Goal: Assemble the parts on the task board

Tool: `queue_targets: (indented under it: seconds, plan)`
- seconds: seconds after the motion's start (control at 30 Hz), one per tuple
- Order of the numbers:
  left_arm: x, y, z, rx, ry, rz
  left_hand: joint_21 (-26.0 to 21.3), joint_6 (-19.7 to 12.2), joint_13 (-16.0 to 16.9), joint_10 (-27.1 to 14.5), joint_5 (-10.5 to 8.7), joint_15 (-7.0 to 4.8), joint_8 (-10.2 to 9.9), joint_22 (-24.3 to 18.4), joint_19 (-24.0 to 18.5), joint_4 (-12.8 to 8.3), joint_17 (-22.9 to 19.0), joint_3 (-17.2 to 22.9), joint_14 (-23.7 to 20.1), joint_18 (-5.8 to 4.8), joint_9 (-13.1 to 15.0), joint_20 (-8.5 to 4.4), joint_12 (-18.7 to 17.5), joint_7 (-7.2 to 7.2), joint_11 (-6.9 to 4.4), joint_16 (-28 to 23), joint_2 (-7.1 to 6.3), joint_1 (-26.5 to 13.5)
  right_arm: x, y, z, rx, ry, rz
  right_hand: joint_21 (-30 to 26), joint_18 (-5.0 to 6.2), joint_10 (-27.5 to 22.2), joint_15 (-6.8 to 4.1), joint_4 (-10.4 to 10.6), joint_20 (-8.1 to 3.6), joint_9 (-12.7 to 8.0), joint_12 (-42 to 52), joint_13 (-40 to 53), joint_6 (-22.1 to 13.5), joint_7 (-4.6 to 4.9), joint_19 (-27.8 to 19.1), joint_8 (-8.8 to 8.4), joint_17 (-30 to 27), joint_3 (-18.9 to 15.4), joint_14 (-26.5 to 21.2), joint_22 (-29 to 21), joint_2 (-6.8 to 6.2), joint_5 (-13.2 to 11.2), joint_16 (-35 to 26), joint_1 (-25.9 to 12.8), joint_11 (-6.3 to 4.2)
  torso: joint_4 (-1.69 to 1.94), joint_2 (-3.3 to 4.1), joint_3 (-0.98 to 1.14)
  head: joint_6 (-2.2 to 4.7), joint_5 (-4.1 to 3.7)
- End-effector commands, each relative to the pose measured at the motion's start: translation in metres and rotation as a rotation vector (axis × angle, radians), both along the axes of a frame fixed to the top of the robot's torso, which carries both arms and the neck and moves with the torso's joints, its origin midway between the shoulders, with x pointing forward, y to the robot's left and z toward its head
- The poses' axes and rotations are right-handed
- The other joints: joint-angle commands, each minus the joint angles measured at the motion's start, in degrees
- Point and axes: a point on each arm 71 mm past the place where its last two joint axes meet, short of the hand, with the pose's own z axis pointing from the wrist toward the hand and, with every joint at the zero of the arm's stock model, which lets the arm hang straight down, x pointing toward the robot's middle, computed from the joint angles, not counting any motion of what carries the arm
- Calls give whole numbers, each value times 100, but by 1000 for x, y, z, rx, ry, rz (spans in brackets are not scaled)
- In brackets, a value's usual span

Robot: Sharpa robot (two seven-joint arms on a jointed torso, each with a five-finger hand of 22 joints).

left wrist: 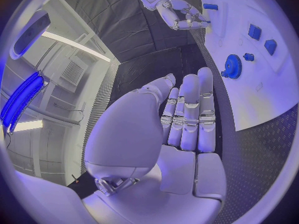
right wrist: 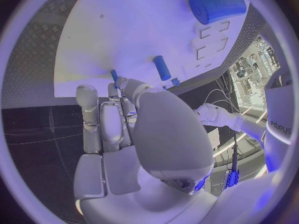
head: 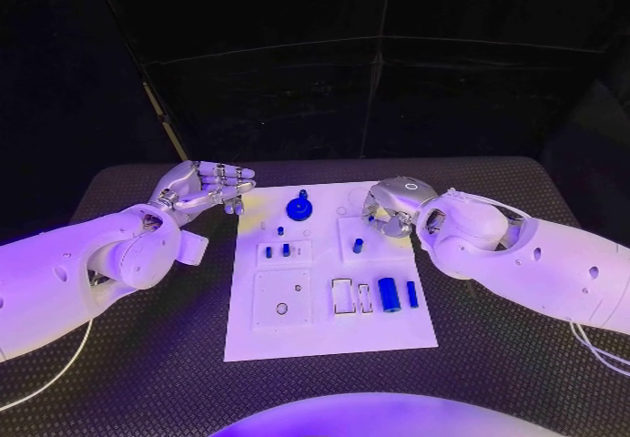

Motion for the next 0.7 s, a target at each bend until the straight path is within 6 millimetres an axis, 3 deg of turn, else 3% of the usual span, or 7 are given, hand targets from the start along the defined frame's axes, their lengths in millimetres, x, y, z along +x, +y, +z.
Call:
queue_targets:
  seconds: [0.03, 0.43, 0.57, 0.7]
  plan:
    - [0, 0, 1, -9, 3, -11, -32, -24, -5, -41, 2, -14, -22, -8, -42, -35, -9, -5, -36, 71, -5, 5, 31, 14, 9, -35, 43, 16, -4, 3, 8, 48, -62, 14, 26, -56, 206, -34, -11, 10, -8, -19, 3, 28, 3, 22, -22, 8, 31, 201, 25, -17, 5, 43, -54, -164, 2, -3, -1, 2, -16]
    - [0, 0, -1, -9, 8, -15, -40, -54, -8, -81, 1, -6, -38, -16, -45, -45, -18, -11, -43, 69, -8, 10, 28, 22, 19, -40, 38, 11, -21, 12, 24, 104, -99, 59, 58, -61, 225, -30, -41, 16, -7, -42, -2, 41, 5, 27, -30, 16, 49, 205, 63, -41, -12, 55, -125, -163, 1, 1, -2, 21, 3]
    - [0, -1, -1, -10, 8, -17, -42, -60, -9, -87, 0, -5, -41, -17, -46, -46, -19, -13, -44, 69, -8, 11, 28, 23, 21, -41, 37, 9, -30, 24, 31, 144, -97, 98, 61, -61, 229, -29, -46, 17, -7, -48, -3, 44, 7, 24, -32, 13, 51, 205, 64, -46, -16, 55, -144, -162, 4, 1, -7, 14, 46]
    - [0, -2, -1, -12, 8, -20, -42, -60, -9, -87, 0, -5, -41, -17, -46, -46, -19, -13, -44, 69, -8, 11, 28, 23, 21, -41, 37, 9, -38, 40, 36, 184, -86, 140, 67, -62, 229, -28, -51, 18, -7, -53, -4, 44, 7, 26, -34, 12, 53, 205, 72, -50, -17, 55, -154, -162, 10, 4, -8, 0, 138]
